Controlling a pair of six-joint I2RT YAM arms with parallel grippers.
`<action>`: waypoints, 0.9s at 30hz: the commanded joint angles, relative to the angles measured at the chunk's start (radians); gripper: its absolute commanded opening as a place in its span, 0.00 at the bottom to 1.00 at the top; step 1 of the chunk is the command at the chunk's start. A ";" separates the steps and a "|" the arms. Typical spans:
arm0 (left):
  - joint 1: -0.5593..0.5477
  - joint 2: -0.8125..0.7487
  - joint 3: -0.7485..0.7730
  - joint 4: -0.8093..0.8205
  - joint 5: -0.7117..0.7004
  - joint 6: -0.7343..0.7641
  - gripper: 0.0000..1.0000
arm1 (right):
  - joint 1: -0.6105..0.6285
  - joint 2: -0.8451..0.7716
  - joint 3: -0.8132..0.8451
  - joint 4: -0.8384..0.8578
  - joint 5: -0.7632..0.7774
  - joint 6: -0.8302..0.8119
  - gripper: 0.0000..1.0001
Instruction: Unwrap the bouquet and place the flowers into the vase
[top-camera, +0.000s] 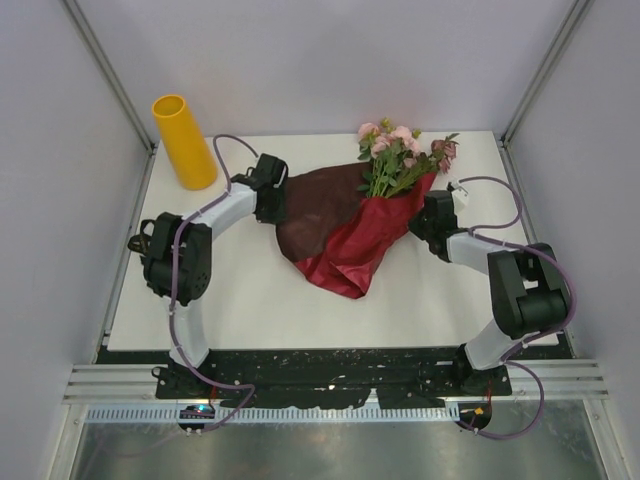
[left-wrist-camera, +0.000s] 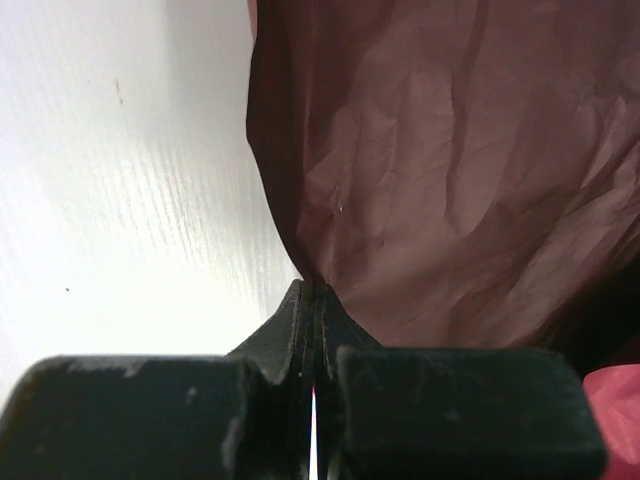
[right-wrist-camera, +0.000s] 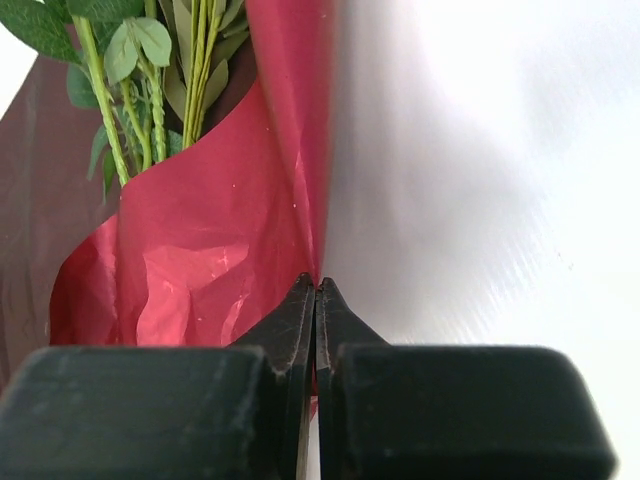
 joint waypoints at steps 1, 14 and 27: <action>0.006 0.009 0.052 0.001 0.035 0.028 0.00 | -0.024 0.020 0.064 0.039 0.020 -0.021 0.05; 0.005 -0.236 0.042 -0.060 0.101 0.017 0.56 | -0.031 -0.213 0.226 -0.420 0.046 -0.185 0.47; -0.049 -0.193 -0.177 0.067 0.385 -0.054 0.54 | 0.212 -0.243 0.229 -0.276 0.016 -0.134 0.61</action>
